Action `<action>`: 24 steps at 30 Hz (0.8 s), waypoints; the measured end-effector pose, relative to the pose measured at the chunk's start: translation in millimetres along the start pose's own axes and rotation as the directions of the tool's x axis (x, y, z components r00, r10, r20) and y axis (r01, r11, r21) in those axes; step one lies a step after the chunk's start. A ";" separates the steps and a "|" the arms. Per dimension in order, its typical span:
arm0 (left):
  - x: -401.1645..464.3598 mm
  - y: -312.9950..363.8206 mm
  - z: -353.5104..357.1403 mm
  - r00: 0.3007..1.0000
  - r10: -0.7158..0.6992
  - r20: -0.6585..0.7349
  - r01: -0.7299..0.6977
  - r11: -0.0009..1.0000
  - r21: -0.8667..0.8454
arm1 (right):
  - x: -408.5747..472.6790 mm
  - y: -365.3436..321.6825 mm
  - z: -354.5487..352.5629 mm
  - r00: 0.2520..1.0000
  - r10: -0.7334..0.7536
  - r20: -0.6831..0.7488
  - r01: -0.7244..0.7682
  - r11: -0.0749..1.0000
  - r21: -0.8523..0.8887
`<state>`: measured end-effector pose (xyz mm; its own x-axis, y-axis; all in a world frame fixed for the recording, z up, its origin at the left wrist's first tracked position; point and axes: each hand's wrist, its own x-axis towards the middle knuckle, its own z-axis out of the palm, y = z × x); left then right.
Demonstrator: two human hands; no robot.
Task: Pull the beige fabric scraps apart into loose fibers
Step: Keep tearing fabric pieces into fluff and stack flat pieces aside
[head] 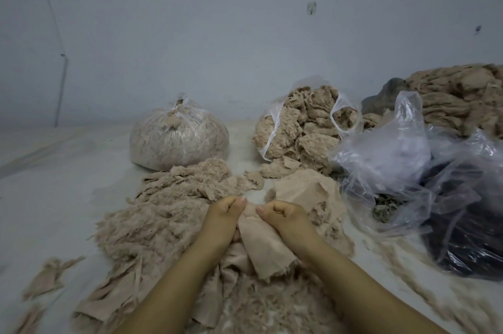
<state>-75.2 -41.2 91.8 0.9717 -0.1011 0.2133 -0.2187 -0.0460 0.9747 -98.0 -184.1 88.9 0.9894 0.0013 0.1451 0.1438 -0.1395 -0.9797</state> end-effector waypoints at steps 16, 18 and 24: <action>-5.6 -12.1 -33.7 0.935 -0.020 0.353 -0.091 0.951 0.294 | -1.5 11.4 -9.6 0.989 0.008 0.149 0.023 0.978 -0.209; -7.9 -10.5 -29.5 0.945 0.041 0.324 -0.113 0.972 0.204 | -10.2 20.8 9.6 0.977 0.013 0.212 0.011 0.994 -0.112; -1.0 -14.3 -47.6 0.993 0.097 -0.073 -0.074 0.962 0.262 | -5.4 19.4 7.3 0.996 -0.045 -0.077 0.050 0.997 0.056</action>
<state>-68.9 6.8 80.9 0.9500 -0.0319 0.3107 -0.3058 -0.2974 0.9044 -100.4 -179.6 68.1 0.9775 -0.0687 0.1995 0.1936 -0.0838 -0.9775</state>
